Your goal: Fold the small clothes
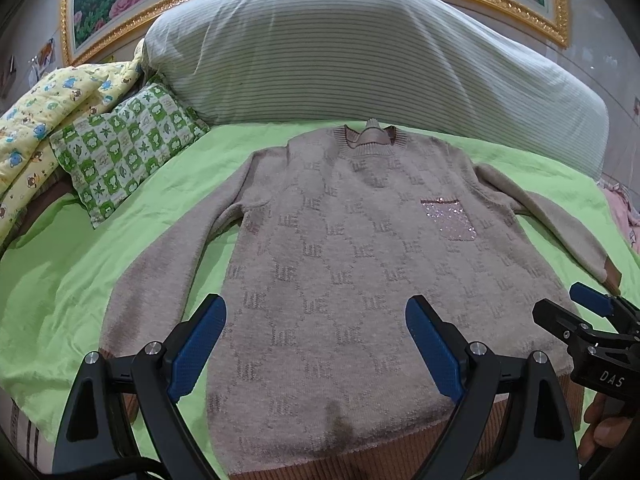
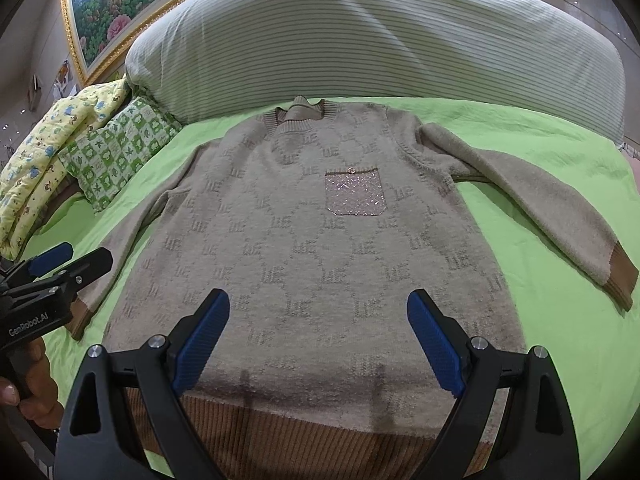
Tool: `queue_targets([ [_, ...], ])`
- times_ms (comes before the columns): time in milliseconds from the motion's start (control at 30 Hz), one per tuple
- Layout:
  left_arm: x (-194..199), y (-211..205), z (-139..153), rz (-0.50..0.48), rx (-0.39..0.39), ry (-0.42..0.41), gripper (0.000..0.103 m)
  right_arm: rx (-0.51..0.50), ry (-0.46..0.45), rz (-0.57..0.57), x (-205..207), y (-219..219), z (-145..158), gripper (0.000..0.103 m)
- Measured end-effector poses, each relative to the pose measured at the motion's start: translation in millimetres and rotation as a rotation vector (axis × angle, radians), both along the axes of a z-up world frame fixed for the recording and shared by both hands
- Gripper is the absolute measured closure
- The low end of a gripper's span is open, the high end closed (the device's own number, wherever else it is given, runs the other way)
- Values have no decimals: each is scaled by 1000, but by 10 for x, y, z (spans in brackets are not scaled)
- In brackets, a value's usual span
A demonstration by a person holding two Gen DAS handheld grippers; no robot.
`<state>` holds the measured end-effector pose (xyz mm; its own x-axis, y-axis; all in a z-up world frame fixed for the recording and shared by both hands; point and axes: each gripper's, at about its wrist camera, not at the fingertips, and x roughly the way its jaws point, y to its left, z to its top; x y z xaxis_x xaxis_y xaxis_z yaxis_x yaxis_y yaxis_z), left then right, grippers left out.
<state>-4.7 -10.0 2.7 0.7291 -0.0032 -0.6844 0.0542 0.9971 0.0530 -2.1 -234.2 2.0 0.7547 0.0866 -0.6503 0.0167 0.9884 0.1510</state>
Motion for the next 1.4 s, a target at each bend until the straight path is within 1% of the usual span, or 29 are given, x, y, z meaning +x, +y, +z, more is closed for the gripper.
queue_targets([
  [233,12,32,-29,3,3,7,11,1,0,2,5,1,-1,12],
  [333,15,39,-30,2,17,5,11,1,1,4,0,24,-5,12],
  [533,43,59,-49,3,1,8,11,1,2,11,-2,66,-2,12],
  [867,72,69,-106,3,2,19,11,6,8,8,6,85,-7,12],
  [1000,118,60,-135,0,3,28,11,15,13,-1,34,31,-27,12],
  [1167,214,73,-171,0,5,45,10,9,23,-42,69,-270,-64,12],
  [1333,406,126,-226,9,13,64,10,-70,49,-160,119,-930,-110,12],
  [1400,523,158,-262,20,14,85,10,-127,70,-226,161,-1312,-149,12],
])
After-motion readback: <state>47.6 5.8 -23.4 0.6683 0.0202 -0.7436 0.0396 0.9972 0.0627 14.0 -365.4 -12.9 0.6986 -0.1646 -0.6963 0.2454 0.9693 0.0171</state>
